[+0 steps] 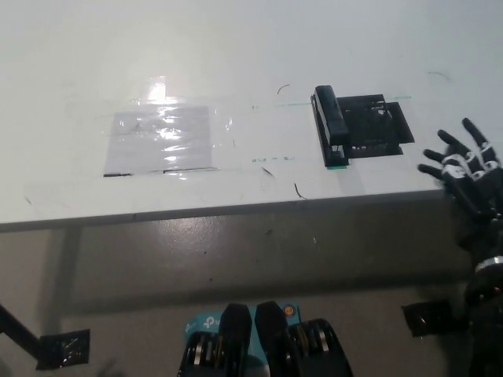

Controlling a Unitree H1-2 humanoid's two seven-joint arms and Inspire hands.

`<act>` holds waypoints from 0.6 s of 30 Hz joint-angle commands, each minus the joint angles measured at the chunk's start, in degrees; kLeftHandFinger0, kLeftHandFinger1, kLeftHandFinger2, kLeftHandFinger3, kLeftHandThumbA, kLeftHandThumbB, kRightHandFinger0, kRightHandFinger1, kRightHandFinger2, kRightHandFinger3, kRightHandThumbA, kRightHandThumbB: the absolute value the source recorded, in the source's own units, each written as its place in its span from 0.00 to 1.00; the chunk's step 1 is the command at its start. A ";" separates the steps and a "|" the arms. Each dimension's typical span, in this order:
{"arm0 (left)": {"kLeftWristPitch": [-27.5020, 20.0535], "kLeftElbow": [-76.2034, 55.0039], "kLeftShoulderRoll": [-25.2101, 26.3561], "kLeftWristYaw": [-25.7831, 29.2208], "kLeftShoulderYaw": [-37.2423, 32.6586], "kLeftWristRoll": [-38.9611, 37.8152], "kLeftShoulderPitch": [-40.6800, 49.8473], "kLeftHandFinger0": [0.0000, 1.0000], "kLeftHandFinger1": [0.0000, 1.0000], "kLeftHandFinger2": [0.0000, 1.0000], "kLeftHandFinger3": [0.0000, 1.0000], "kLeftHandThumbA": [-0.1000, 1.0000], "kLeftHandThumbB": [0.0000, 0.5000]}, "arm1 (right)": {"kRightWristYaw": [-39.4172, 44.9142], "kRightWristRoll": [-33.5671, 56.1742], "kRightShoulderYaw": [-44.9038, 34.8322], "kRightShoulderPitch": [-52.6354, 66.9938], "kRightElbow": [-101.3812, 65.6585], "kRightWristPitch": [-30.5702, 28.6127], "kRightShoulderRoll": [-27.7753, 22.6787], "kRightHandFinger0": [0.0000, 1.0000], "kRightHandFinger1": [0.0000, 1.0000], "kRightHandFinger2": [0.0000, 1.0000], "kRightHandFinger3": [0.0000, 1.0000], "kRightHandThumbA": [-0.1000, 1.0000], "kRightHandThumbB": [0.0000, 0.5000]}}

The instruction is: A stapler is kept infront of the robot on the black mark on the desk and the robot uses its right hand to lift the top of the stapler to open it

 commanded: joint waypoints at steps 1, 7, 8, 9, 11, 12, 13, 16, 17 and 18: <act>0.66 -2.10 0.86 0.43 0.36 -0.17 0.57 0.59 0.65 0.81 0.90 0.40 0.19 | -6.14 13.01 1.02 -5.17 2.55 0.64 1.24 0.39 0.55 0.73 0.92 0.50 0.00; 0.95 -2.16 0.85 0.65 0.46 -0.06 0.94 0.60 0.65 0.80 0.91 0.41 0.23 | -8.10 16.88 -0.38 -7.61 6.94 0.64 3.44 0.50 0.60 0.73 0.88 0.59 0.00; 0.85 -2.14 0.85 0.64 0.48 -0.06 0.93 0.60 0.65 0.80 0.91 0.41 0.22 | -8.35 16.94 -0.44 -7.86 7.51 0.64 3.71 0.53 0.61 0.75 0.91 0.59 0.00; 0.80 -2.18 0.82 0.60 0.46 -0.08 0.91 0.60 0.65 0.80 0.90 0.41 0.24 | -8.68 17.04 -1.02 -8.51 9.34 0.64 4.55 0.56 0.63 0.77 0.95 0.59 0.00; 0.81 -2.12 0.76 0.64 0.54 -0.16 0.86 0.61 0.65 0.79 0.88 0.41 0.24 | -8.83 17.39 -1.12 -8.79 10.40 0.64 4.77 0.56 0.63 0.77 0.96 0.59 0.00; 0.84 -2.15 0.76 0.66 0.56 -0.17 0.80 0.61 0.65 0.79 0.88 0.41 0.24 | -8.94 17.57 -1.10 -8.88 10.51 0.64 4.73 0.56 0.64 0.77 0.96 0.59 0.00; 1.03 -2.17 0.92 0.70 0.37 0.21 0.82 0.61 0.65 0.80 0.91 0.41 0.21 | -8.49 18.05 -1.92 -9.58 12.53 0.64 5.58 0.55 0.63 0.77 0.96 0.59 0.00; 0.61 -2.16 0.84 0.59 0.26 0.28 0.75 0.60 0.64 0.79 0.90 0.41 0.21 | -8.53 17.74 -2.91 -11.22 15.75 0.64 6.99 0.54 0.63 0.80 0.97 0.58 0.00; 0.43 -2.08 0.87 0.48 0.25 0.25 0.75 0.60 0.64 0.79 0.91 0.42 0.21 | -8.31 17.53 -3.12 -11.56 16.33 0.64 7.27 0.54 0.64 0.81 0.98 0.57 0.00; 0.22 -1.85 0.88 0.52 0.27 0.34 0.66 0.58 0.63 0.78 0.90 0.42 0.22 | -8.06 17.04 -3.43 -12.01 17.10 0.64 7.61 0.55 0.64 0.81 0.98 0.57 0.00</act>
